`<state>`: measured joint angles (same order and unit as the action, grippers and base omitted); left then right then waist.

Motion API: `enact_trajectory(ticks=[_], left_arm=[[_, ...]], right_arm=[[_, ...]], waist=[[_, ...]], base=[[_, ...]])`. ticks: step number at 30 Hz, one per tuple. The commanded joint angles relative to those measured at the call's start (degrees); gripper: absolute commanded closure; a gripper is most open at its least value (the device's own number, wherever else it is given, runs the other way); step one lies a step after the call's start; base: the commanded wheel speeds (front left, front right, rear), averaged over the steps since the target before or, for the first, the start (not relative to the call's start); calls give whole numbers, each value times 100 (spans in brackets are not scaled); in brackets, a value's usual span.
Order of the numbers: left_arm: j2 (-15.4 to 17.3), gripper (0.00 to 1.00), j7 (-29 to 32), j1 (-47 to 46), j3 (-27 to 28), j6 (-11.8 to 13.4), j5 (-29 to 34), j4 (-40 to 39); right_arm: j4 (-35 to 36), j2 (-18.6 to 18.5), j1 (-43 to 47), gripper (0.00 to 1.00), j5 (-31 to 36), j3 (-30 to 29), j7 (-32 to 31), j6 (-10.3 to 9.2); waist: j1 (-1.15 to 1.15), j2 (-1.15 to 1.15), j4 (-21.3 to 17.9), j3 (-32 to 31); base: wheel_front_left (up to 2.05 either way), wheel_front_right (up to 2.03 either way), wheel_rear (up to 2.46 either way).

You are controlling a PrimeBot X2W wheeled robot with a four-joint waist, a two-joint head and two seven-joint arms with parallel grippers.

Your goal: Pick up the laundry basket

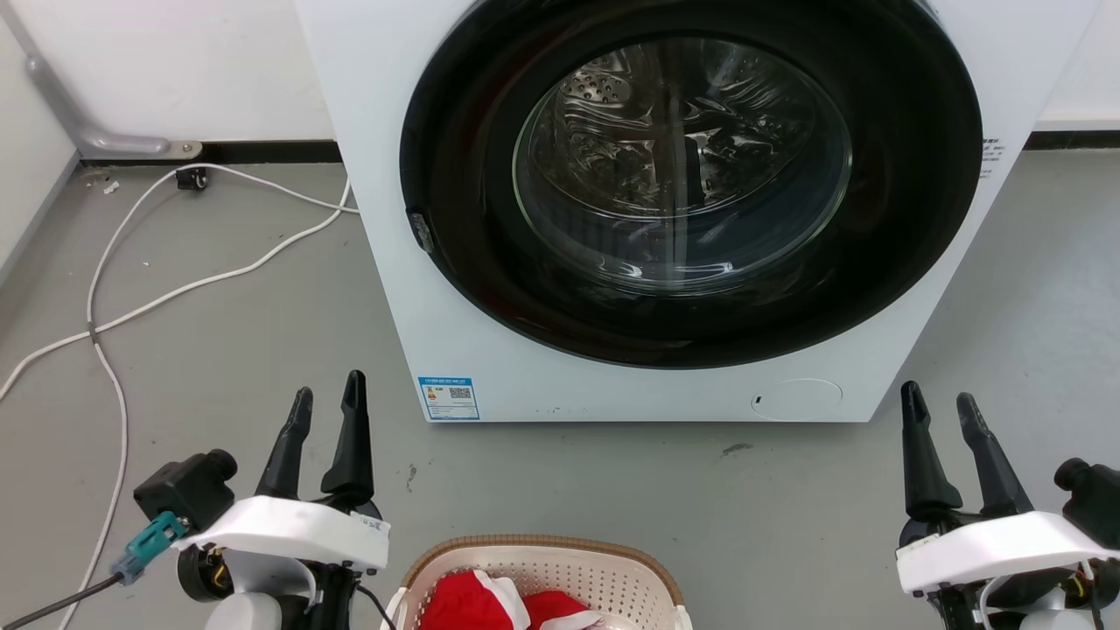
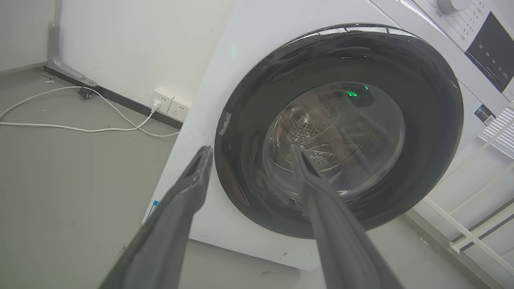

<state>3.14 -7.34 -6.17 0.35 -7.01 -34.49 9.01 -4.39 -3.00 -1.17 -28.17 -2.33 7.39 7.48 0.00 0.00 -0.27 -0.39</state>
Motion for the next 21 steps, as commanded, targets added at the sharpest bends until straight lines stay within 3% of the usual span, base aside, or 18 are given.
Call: enact_trajectory(ticks=[1,21], left_arm=[[21,0,-68,-74,-26,25,223,-16],[-1,0,-356,-129,-87,254,1377,403]], right_arm=[[13,4,-30,0,264,7,53,1],[-103,10,91,0,1693,127,91,1]], waist=[[0,0,3,-2],[0,0,-2,-29]], base=[[0,0,0],[0,0,0]])
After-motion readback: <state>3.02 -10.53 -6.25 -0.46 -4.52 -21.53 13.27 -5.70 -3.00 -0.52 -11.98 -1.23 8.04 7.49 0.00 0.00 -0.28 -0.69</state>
